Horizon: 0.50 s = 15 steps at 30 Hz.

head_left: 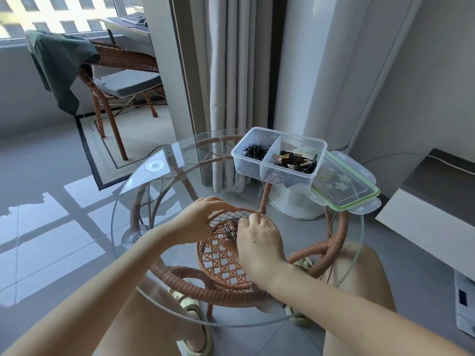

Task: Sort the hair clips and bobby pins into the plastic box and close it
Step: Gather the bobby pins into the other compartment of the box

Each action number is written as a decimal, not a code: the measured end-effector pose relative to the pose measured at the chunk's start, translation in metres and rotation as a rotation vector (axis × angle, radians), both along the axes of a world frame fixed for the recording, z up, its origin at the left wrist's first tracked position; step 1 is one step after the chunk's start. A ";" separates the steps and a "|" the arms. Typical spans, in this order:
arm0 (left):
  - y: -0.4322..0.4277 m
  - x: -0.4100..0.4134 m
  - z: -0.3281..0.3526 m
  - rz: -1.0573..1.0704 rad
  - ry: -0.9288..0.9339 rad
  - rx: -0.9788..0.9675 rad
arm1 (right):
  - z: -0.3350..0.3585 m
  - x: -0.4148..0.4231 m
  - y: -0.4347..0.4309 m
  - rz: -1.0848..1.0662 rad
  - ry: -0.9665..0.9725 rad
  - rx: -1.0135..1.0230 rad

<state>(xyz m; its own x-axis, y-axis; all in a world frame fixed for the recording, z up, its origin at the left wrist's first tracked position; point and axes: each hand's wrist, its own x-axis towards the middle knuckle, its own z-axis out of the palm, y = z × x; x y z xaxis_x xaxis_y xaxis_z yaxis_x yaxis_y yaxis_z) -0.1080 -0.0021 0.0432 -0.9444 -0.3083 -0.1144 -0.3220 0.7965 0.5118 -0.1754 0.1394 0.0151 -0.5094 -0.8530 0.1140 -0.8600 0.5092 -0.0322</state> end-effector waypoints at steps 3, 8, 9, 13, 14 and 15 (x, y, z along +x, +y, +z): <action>0.000 0.003 0.000 0.065 0.060 0.047 | 0.000 -0.001 -0.002 0.059 0.011 -0.004; 0.000 0.012 -0.002 0.139 0.126 0.067 | 0.004 -0.011 -0.003 0.189 -0.015 -0.028; 0.000 0.013 -0.003 0.141 0.129 0.069 | 0.005 -0.014 -0.003 0.207 -0.044 -0.029; -0.002 0.017 -0.010 0.132 0.112 0.035 | 0.012 -0.032 -0.001 0.129 -0.320 -0.116; -0.002 0.016 -0.012 0.123 0.107 0.017 | 0.014 -0.036 -0.001 0.093 -0.400 -0.127; -0.002 0.016 -0.013 0.112 0.106 0.005 | 0.017 -0.040 -0.001 0.063 -0.475 -0.128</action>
